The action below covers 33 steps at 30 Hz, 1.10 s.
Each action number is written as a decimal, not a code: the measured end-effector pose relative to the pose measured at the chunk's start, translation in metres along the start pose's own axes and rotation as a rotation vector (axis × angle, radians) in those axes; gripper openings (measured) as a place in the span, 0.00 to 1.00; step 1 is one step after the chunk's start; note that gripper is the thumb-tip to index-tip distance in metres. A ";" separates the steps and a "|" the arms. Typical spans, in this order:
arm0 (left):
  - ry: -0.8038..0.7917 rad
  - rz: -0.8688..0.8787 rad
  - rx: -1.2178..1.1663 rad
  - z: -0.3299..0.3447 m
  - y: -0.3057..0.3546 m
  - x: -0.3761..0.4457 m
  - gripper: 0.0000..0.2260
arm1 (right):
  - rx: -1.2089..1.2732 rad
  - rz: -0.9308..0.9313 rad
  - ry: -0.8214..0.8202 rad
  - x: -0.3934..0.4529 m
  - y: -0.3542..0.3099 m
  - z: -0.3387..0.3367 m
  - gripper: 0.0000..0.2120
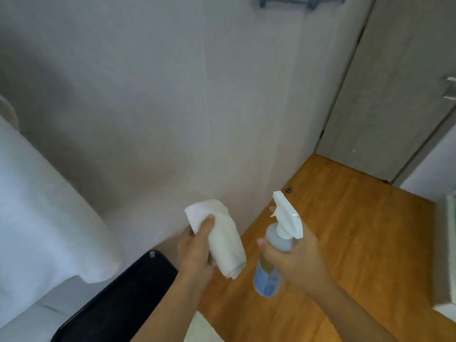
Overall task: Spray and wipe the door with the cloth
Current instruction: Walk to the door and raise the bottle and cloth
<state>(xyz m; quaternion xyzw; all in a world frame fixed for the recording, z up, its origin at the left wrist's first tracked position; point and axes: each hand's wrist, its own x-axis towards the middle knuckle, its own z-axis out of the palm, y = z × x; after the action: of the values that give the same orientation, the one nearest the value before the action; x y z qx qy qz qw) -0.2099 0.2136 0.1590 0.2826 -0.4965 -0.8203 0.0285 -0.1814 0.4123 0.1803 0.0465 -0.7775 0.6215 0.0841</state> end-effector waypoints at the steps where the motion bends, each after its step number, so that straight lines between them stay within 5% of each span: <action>1: -0.039 -0.018 -0.008 0.023 -0.002 -0.003 0.14 | -0.019 -0.032 0.056 0.007 -0.005 -0.018 0.25; 13: -0.363 0.053 0.059 0.346 -0.047 0.014 0.11 | -0.159 -0.162 0.433 0.129 0.011 -0.298 0.20; 17: -0.363 0.370 0.232 0.452 -0.056 0.030 0.12 | -0.218 -0.125 0.487 0.180 0.027 -0.392 0.22; 21: -0.443 0.749 0.464 0.546 -0.063 0.051 0.29 | -0.253 -0.092 0.546 0.234 0.050 -0.470 0.21; 24: -0.548 0.892 0.684 0.606 -0.076 0.085 0.22 | -0.269 -0.073 0.591 0.274 0.067 -0.514 0.21; 33: -0.747 0.775 0.579 0.808 -0.098 0.208 0.21 | -0.252 -0.025 0.673 0.435 0.130 -0.619 0.26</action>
<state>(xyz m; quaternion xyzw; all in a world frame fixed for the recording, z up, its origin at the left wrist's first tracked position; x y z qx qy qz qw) -0.7589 0.8404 0.2680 -0.2291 -0.7423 -0.6258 0.0707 -0.5864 1.0582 0.2694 -0.1620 -0.7760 0.5003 0.3483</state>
